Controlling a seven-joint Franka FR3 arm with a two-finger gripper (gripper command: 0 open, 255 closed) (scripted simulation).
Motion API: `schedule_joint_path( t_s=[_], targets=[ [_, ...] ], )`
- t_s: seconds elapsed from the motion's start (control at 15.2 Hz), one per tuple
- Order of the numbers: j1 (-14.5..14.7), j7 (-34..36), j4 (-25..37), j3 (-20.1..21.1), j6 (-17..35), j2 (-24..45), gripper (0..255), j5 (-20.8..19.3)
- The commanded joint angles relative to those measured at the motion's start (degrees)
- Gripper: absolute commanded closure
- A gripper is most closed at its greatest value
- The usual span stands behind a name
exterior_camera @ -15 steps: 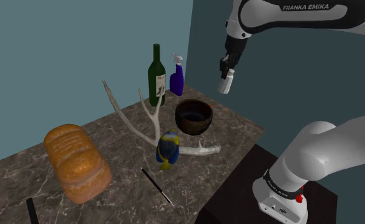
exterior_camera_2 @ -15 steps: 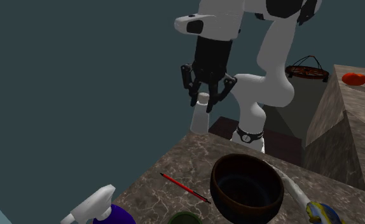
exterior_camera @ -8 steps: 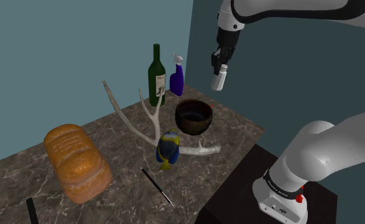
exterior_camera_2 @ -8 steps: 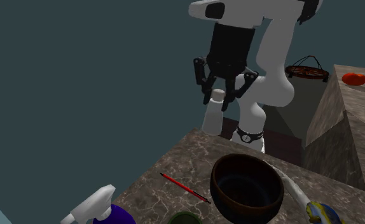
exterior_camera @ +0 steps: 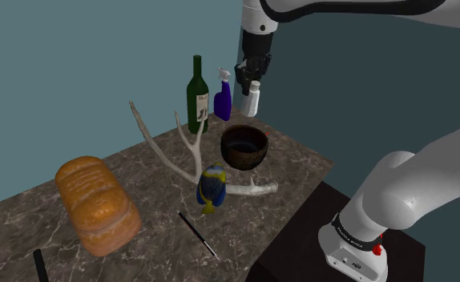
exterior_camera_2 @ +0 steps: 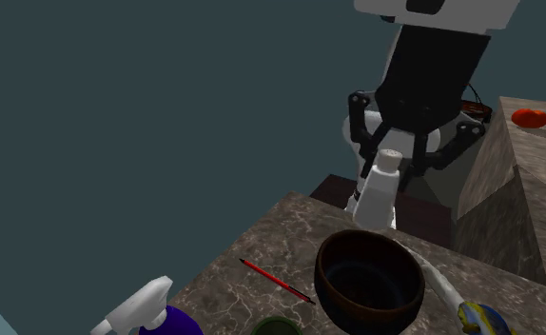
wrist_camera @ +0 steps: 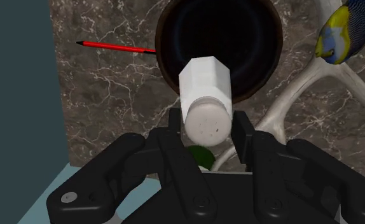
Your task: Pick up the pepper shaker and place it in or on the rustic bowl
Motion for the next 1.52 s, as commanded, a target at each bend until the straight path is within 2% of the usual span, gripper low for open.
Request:
schedule_joint_path(
  t_s=[0.0, 1.12, 1.45],
  targets=[
    [0.3, 1.1, -0.1, 0.7, 0.6, 0.6, 255, 0.2],
    [0.5, 2.4, -13.3, 1.1, 13.6, 0.5, 255, 0.2],
    [0.5, 2.4, -13.3, 1.1, 13.7, 0.5, 255, 0.2]
  ],
)
